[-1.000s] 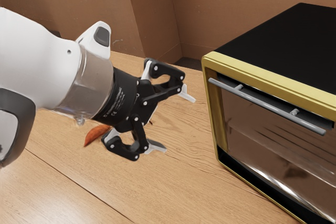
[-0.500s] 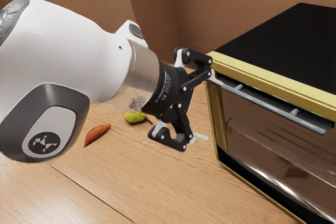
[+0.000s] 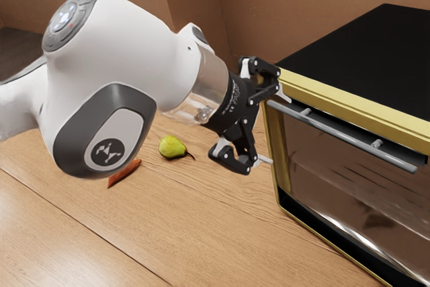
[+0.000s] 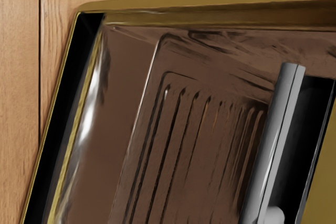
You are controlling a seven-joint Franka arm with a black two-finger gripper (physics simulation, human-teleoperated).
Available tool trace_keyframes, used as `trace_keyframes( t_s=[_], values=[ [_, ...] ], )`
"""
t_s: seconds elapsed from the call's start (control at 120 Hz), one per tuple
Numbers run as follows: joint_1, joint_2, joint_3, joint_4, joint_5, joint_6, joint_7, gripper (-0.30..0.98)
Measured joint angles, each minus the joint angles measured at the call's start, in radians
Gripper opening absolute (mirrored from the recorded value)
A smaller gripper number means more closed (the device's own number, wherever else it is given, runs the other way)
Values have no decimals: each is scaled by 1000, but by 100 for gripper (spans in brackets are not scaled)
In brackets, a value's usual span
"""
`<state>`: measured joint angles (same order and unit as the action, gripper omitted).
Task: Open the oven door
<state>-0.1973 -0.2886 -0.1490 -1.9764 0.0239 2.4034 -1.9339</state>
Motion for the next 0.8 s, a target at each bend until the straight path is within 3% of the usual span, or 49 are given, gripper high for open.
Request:
trace_keyframes(
  t_s=[0.525, 0.8],
  values=[
    [53, 77, 2, 68, 4, -36, 319, 68],
    [59, 90, 2, 25, -35, -38, 415, 68]
  ],
)
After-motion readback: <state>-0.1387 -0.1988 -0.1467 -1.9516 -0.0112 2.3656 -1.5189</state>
